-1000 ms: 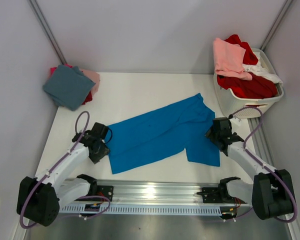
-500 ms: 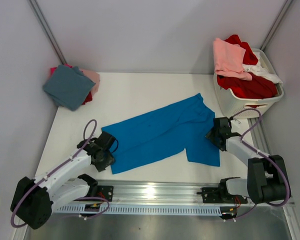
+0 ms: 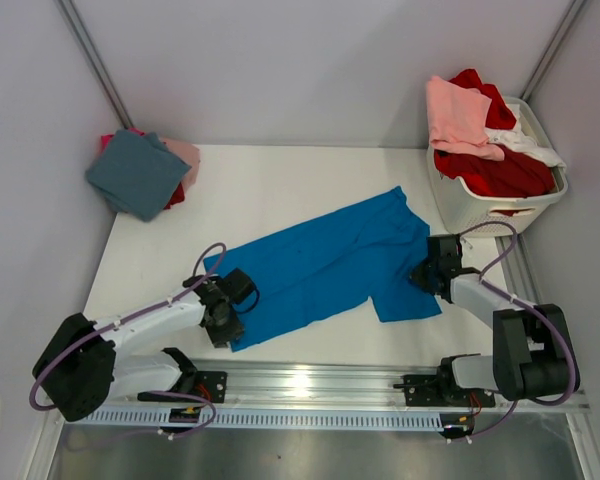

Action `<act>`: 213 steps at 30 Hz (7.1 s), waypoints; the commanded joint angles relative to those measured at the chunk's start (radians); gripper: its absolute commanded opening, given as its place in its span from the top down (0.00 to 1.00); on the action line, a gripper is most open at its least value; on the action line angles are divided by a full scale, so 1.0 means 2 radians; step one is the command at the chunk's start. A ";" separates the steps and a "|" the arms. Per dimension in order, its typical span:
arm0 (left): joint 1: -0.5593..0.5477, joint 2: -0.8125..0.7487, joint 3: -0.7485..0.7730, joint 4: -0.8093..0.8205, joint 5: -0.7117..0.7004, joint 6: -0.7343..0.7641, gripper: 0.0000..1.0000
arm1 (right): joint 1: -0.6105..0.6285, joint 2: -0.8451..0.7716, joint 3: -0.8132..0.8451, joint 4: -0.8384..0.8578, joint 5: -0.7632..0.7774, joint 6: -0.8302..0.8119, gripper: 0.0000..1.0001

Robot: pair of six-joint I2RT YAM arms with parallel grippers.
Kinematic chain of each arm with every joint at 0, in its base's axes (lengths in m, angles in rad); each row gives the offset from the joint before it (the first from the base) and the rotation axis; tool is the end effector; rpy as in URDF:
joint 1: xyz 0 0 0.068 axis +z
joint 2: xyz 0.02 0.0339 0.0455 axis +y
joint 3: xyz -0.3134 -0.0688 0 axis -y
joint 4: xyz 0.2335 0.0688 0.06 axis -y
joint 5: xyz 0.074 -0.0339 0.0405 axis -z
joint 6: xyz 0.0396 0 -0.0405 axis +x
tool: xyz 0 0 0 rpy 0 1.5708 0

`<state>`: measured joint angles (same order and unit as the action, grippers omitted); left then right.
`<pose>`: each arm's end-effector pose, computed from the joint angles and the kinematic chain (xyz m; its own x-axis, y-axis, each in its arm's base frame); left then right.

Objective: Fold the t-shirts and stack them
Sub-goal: Grap the side of the flattened tshirt closest away from the robot with both arms, then fold the other side of the tshirt into a rectangle, then rotate the tshirt 90 degrees

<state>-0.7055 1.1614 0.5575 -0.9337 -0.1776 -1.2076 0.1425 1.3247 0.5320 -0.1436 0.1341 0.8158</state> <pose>0.0999 -0.0759 0.2049 -0.8627 -0.4738 -0.1768 -0.4861 0.8733 0.0317 0.2160 0.0256 0.2021 -0.5917 0.6442 -0.4846 0.5379 0.7633 0.3579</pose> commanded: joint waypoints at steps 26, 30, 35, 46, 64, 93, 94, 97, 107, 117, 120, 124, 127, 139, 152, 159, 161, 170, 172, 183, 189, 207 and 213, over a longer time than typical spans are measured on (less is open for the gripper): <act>0.063 -0.176 0.040 -0.048 -0.035 0.038 1.00 | 0.184 -0.240 0.027 -0.217 0.128 0.075 1.00; 0.110 -0.201 0.046 -0.052 -0.034 0.065 1.00 | 0.183 -0.228 0.051 -0.233 0.175 0.064 1.00; 0.160 -0.205 0.091 -0.065 -0.055 0.104 1.00 | 0.183 -0.206 0.087 -0.249 0.247 0.052 1.00; 0.247 -0.131 0.141 0.012 -0.029 0.158 0.99 | 0.121 -0.154 0.133 -0.194 0.275 0.017 1.00; 0.273 0.024 0.196 0.089 -0.034 0.184 1.00 | 0.083 0.124 0.318 -0.068 0.257 -0.080 1.00; 0.281 0.159 0.273 0.120 -0.071 0.196 0.44 | 0.078 0.314 0.486 0.013 0.257 -0.195 0.29; 0.281 0.146 0.266 0.144 -0.065 0.200 0.44 | 0.080 0.288 0.474 0.029 0.245 -0.199 0.28; 0.277 0.075 0.217 0.194 -0.029 0.212 0.43 | 0.095 0.239 0.420 0.087 0.183 -0.237 0.27; 0.166 0.028 0.175 0.211 -0.032 0.216 0.43 | 0.153 0.168 0.335 0.066 0.033 -0.200 0.28; 0.107 -0.018 0.192 0.212 -0.033 0.343 0.44 | 0.183 0.204 0.307 0.169 -0.254 -0.176 0.29; 0.107 -0.023 0.228 0.204 -0.035 0.408 0.43 | 0.195 0.226 0.318 0.185 -0.282 -0.159 0.28; 0.114 -0.064 0.219 0.216 -0.053 0.440 0.37 | 0.212 0.269 0.341 0.215 -0.310 -0.109 0.28; 0.120 -0.071 0.218 0.208 -0.055 0.453 0.37 | 0.241 0.308 0.365 0.213 -0.311 -0.090 0.29; 0.123 -0.107 0.195 0.198 -0.068 0.452 0.37 | 0.284 0.441 0.468 0.267 -0.327 0.014 0.29; 0.125 -0.097 0.202 0.194 -0.077 0.453 0.37 | 0.332 0.490 0.490 0.218 -0.333 -0.004 0.30; 0.126 -0.091 0.200 0.192 -0.078 0.453 0.37 | 0.348 0.465 0.454 0.156 -0.336 -0.046 0.31; 0.126 -0.091 0.198 0.195 -0.078 0.453 0.37 | 0.352 0.449 0.433 0.123 -0.330 -0.060 0.31; 0.130 -0.086 0.201 0.196 -0.072 0.453 0.37 | 0.371 0.385 0.351 -0.021 -0.320 -0.128 0.32; 0.130 -0.081 0.204 0.194 -0.070 0.453 0.37 | 0.380 0.367 0.338 -0.071 -0.319 -0.153 0.32; 0.130 -0.066 0.201 0.203 -0.019 0.434 0.38 | 0.401 0.116 0.238 -0.126 -0.184 -0.185 0.30; 0.113 -0.069 0.164 0.240 0.081 0.381 0.41 | 0.342 0.067 0.311 -0.119 0.013 -0.247 0.26; -0.123 -0.076 0.072 0.312 0.138 0.393 0.40 | 0.128 0.368 0.548 -0.220 0.259 -0.214 0.29; -0.148 -0.055 0.071 0.285 0.108 0.383 0.41 | 0.106 0.362 0.535 -0.218 0.266 -0.209 0.30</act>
<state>-0.9775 1.0325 0.7029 -0.3618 0.0574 -0.4362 0.3733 2.0850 1.5864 -0.5720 0.6071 0.3756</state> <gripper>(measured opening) 0.597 0.707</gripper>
